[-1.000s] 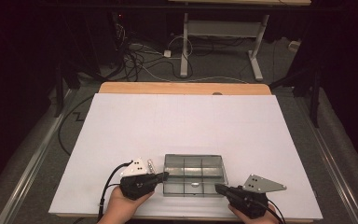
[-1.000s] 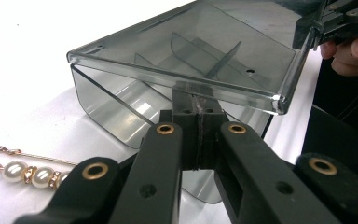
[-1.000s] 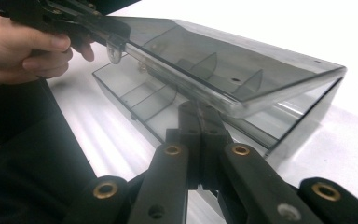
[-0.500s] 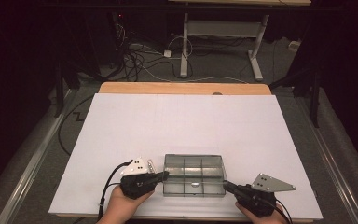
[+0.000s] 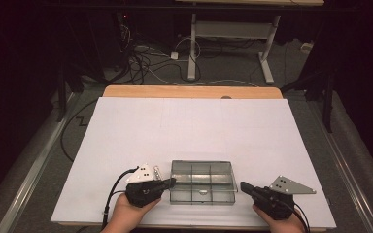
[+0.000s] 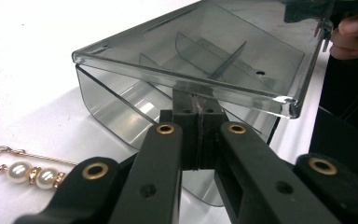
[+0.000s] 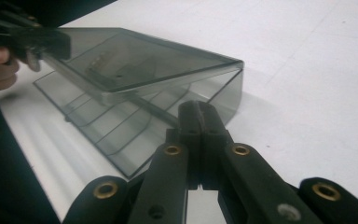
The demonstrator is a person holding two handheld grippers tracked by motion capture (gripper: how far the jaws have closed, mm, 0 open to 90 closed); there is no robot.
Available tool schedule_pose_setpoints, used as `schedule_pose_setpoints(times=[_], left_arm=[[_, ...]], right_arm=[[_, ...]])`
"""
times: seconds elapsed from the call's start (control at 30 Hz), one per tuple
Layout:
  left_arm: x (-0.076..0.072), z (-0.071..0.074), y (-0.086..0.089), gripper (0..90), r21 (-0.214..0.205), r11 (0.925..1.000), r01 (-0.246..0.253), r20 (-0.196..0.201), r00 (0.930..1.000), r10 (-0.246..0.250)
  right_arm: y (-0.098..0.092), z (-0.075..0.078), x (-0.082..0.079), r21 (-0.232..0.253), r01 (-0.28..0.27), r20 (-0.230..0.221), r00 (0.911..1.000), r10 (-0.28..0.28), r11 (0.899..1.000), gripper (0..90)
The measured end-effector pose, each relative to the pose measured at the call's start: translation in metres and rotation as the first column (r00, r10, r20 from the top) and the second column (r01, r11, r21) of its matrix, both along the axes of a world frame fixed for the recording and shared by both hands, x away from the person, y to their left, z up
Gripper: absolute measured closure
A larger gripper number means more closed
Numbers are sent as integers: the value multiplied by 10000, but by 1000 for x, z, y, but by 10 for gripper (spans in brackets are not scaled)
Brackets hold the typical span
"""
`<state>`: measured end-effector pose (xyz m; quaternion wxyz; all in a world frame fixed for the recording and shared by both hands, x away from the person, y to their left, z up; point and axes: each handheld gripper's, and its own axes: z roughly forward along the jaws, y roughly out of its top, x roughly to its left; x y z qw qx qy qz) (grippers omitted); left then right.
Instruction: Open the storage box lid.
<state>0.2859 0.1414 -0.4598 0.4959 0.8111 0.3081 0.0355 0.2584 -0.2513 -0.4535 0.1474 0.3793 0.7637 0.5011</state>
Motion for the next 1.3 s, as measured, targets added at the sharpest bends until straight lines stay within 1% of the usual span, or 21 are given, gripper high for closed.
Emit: schedule_pose_setpoints(times=[0.13, 0.27, 0.33, 0.4, 0.47, 0.57, 0.7, 0.77, 0.87, 0.97, 1.07, 1.1, 1.2, 1.3], left_arm=[[-1, 0, 0, 870, -38, 10000, -71, 99, 9999, 71], [-3, 0, -1, 870, -18, 9998, -184, 222, 9996, 184], [-3, 0, -1, 871, -25, 9997, -225, 269, 9994, 225], [-3, -1, -2, 871, 63, 9997, -242, 316, 9992, 240], [-4, -1, -2, 871, 51, 9996, -267, 294, 9992, 266], [-3, -2, -1, 870, 62, 9996, -275, 265, 9993, 273], [0, -3, 1, 869, -74, 9996, -261, 298, 9992, 263], [1, -3, 1, 869, -1, 9998, -221, 394, 9990, 221], [1, -3, 1, 869, 26, 9998, -172, 424, 9990, 171], [2, -4, 1, 869, 98, 9999, -116, 512, 9986, 111], [4, -4, 1, 869, 126, 9999, -62, 551, 9985, 55], [6, -4, 1, 869, 81, 10000, -52, 545, 9985, 47], [10, -3, -1, 869, 118, 9999, -39, 594, 9982, 32], [13, -2, -2, 869, 11, 9999, -102, 609, 9981, 101]], right_arm=[[-1, 0, 5, 34, 238, 4, 9997, -238, 9997, 900], [0, 0, 11, -79, 468, 13, 9989, -468, 9989, 900], [0, 1, 14, -52, 598, 1, 9982, -598, 9982, 900], [0, 1, 17, -72, 680, 38, 9977, -680, 9977, 900], [1, 1, 21, -65, 727, 101, 9973, -727, 9973, 900], [2, 2, 28, -37, 719, 209, 9972, -719, 9974, 900], [5, 2, 37, -43, 646, 429, 9970, -644, 9979, 900], [6, 2, 43, -61, 655, 554, 9963, -650, 9978, 900], [6, 1, 52, -90, 639, 666, 9958, -632, 9979, 900], [6, 1, 63, -13, 748, 684, 9949, -745, 9972, 900], [9, 1, 74, 150, 704, 495, 9962, -711, 9974, 900], [10, 1, 78, 175, 674, 509, 9964, -682, 9976, 900], [16, 1, 86, 106, 661, 509, 9965, -666, 9978, 900], [19, 1, 93, 61, 653, 508, 9966, -656, 9978, 900]])
